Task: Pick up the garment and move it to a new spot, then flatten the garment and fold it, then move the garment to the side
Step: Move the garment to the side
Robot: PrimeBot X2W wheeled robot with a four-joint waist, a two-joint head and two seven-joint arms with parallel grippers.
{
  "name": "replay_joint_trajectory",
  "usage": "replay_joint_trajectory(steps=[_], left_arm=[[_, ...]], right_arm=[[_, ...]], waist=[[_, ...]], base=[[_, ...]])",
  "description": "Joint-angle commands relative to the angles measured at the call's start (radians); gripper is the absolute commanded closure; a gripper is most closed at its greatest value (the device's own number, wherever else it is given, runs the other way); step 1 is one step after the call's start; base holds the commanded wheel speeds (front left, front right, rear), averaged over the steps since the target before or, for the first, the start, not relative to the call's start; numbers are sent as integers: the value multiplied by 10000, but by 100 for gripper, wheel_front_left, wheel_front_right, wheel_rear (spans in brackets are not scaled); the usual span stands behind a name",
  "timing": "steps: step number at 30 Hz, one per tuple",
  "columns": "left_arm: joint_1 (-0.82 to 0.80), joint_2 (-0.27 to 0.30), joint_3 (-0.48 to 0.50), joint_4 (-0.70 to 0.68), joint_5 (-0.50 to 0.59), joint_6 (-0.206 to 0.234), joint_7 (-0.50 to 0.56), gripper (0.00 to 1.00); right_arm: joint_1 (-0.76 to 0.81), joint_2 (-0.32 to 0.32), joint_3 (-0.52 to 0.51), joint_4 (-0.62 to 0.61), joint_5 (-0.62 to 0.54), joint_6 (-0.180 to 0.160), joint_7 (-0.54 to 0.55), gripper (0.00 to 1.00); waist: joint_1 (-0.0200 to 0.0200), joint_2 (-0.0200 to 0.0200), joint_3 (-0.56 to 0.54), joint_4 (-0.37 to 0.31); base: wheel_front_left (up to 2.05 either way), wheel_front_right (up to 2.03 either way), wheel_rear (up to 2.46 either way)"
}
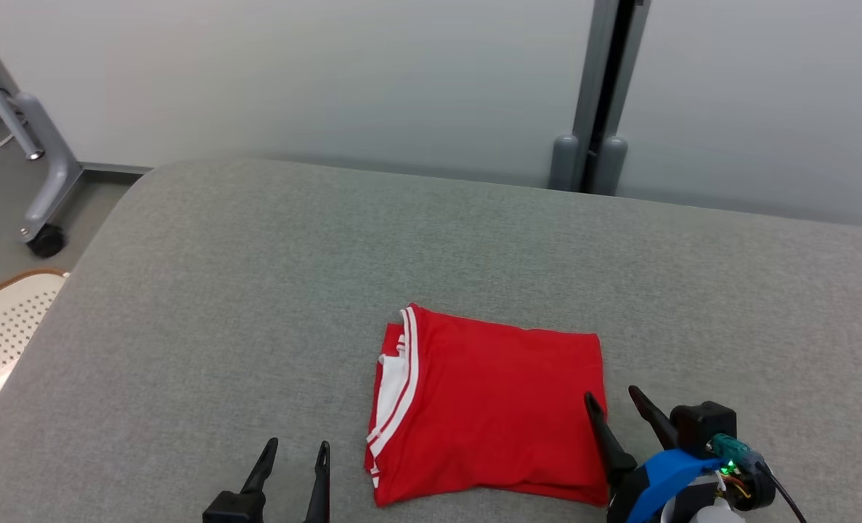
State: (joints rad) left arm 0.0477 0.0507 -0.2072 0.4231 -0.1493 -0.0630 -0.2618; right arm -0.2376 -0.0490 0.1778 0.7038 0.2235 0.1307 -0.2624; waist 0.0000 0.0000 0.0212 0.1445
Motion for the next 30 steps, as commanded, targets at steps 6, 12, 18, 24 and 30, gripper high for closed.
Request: replay_joint_trajectory(steps=[6, 12, 18, 24, 30], left_arm=[[-268, 0, 7, 45, 117, -90, -40, 0], [-224, 0, 171, 22, 144, -130, -40, 0], [-64, 0, 201, -37, 26, -111, -40, 0], [-165, -1, 139, -142, -70, -129, -40, 0], [-538, 0, -156, -187, -221, -145, -40, 0]], right_arm=[[-1018, -32, -267, 2095, -232, 0, 276, 0], [-1388, 19, 258, 3601, 154, 2, 582, 100], [-1525, -119, 14, 4098, 135, -24, 132, 100], [-1381, -182, -567, 4047, -443, -69, 77, 100], [-977, -135, -1010, 3371, -944, -66, 65, 100]], waist=[[0, 0, 387, 952], [0, 0, 475, 1114], [0, 0, 344, 329], [0, 0, 310, -1397], [0, 0, 427, -3127]], base=[[0, 0, 0], [0, 0, 0], [0, 0, 0], [0, 0, 0], [0, 0, 0]])
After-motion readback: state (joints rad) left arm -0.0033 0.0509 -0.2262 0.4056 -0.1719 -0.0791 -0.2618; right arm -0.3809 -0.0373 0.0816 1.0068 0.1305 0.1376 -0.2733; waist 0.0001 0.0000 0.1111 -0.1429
